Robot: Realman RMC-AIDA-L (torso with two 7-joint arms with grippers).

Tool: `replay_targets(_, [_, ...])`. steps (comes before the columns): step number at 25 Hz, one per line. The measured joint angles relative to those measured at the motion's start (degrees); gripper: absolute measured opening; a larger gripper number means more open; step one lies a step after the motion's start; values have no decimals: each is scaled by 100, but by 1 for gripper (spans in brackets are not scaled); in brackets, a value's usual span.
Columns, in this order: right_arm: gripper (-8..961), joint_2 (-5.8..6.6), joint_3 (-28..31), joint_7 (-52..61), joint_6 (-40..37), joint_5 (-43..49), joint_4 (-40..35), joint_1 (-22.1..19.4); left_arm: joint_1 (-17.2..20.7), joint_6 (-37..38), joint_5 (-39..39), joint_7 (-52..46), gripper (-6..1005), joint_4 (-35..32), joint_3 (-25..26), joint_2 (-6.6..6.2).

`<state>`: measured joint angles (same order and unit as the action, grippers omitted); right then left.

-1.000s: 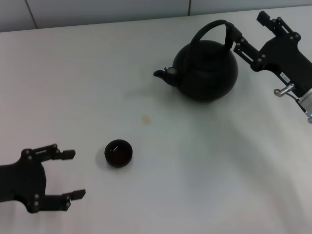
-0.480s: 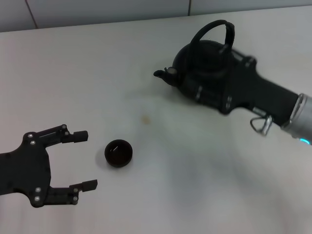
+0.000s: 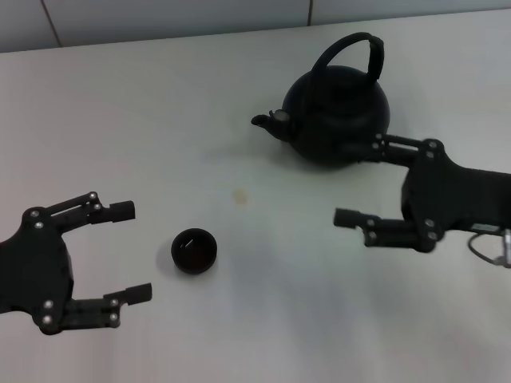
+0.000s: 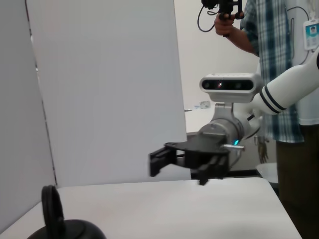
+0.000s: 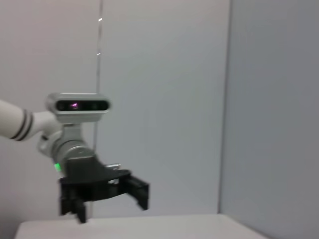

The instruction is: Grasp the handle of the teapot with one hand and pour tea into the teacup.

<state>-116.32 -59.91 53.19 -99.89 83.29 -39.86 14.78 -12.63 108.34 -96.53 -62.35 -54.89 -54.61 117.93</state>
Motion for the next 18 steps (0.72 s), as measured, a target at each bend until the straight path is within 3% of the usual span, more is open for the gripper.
replay_targets(8, [740,-20,382,430,-348,675,-585,-4,4,24,-45,-4,863,313,214,-59])
replay_targets(14, [740,-154,391,511,-266,1007,-618,74,68,29,-86,-5,863,332,214,-60])
replay_targets(18, [740,-178,394,512,-253,1006,-653,56,71,29,-93,12,863,332,214,-60])
